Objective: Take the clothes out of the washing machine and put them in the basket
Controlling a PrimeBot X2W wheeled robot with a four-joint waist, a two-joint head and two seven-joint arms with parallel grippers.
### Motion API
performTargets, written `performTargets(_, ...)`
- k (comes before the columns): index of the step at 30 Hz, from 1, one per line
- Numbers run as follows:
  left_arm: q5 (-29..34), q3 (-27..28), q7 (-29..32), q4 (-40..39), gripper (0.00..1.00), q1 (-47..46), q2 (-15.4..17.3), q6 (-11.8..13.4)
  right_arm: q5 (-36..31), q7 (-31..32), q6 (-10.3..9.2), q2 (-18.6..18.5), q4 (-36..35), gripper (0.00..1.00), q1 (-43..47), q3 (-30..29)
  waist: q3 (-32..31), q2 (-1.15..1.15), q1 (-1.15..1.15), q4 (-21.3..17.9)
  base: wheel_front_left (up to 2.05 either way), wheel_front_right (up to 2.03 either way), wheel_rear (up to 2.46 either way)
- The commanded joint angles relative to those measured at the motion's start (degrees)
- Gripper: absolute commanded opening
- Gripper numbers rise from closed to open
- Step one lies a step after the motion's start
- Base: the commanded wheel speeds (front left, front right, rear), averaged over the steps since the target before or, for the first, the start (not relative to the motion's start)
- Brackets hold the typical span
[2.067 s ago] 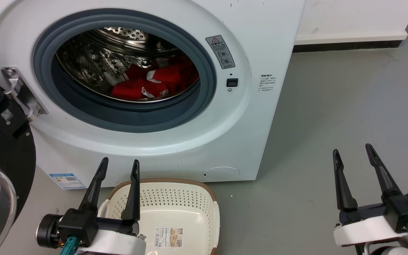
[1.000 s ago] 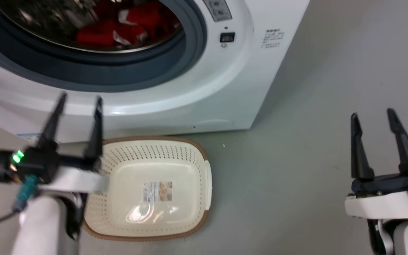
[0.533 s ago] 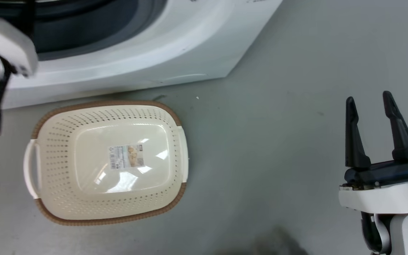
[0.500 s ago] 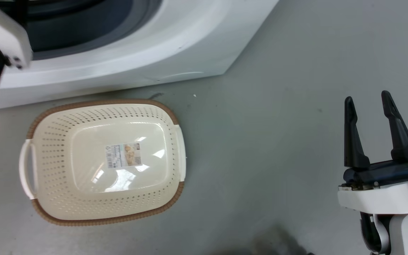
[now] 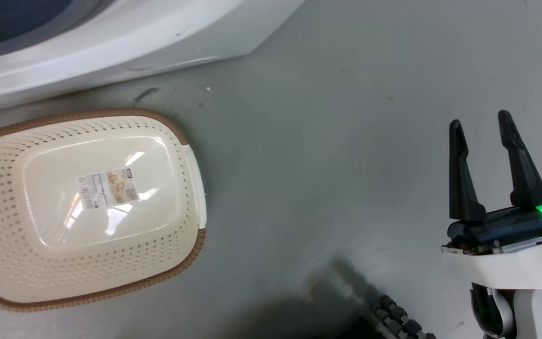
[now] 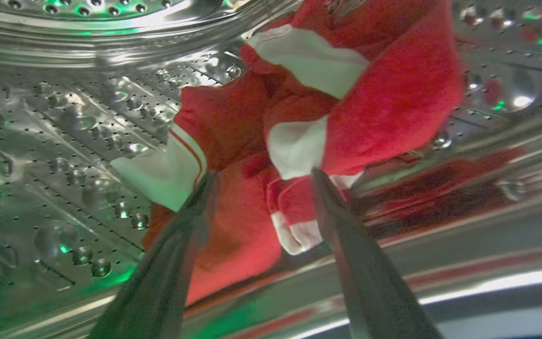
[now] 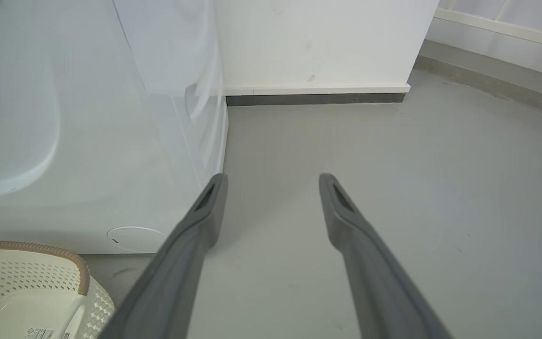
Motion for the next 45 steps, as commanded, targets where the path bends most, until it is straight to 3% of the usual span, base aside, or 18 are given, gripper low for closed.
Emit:
performTargets(1, -0.28, -0.51, 1.32, 0.64, 1.00, -2.16, 1.49, 0.07, 0.46, -0.12, -0.06, 0.17, -0.57, 1.00, -0.57, 0.60, 2.48, 0.00, -0.01, -2.11, 0.00, 0.00, 0.00)
performTargets(12, 0.72, -1.61, 7.70, 5.50, 1.00, -8.78, 5.36, 0.16, 1.68, -0.12, -0.06, 0.16, -0.82, 1.00, -1.52, 2.42, 6.35, 0.00, -0.01, -5.11, 0.00, 0.00, 0.00)
performTargets(20, -0.57, -3.42, 9.54, 7.15, 1.00, -10.86, 6.48, 0.05, 2.35, -0.12, -0.06, 0.16, -1.34, 1.00, -1.45, 2.68, 7.43, 0.00, -0.01, -6.11, 0.00, 0.00, 0.00)
performTargets(21, -0.89, -3.49, 9.27, 7.33, 0.38, -10.97, 6.51, 0.04, 2.38, -0.12, -0.06, 0.16, -1.38, 1.00, -1.55, 2.66, 7.42, 0.00, -0.01, -6.15, 0.00, 0.00, 0.00)
performTargets(22, -1.16, -3.76, 9.27, 7.52, 0.00, -11.14, 6.54, 0.03, 2.46, -0.12, -0.06, 0.17, -1.42, 1.00, -1.65, 2.60, 7.41, 0.00, -0.01, -6.16, 0.00, 0.00, 0.00)
performTargets(31, -2.95, -6.74, 1.88, 8.29, 0.00, -11.76, 6.05, 0.02, 1.37, -0.12, -0.06, 0.16, -1.20, 1.00, -2.46, 1.10, 5.69, 0.00, -0.01, -4.69, 0.00, 0.00, 0.00)
performTargets(40, -4.68, -11.09, -13.05, 10.88, 0.00, -8.79, 2.55, 0.07, -2.17, -0.12, -0.06, 0.13, -0.28, 1.00, -1.99, -2.63, -0.92, 0.00, -0.01, -0.47, 0.00, 0.00, 0.00)
performTargets(45, -6.21, -13.48, -22.94, 13.78, 0.00, -2.52, -1.05, 0.07, -4.19, -0.12, -0.06, 0.12, 0.81, 1.00, -0.16, -4.88, -7.07, 0.00, -0.01, 2.63, 0.00, 0.00, 0.00)
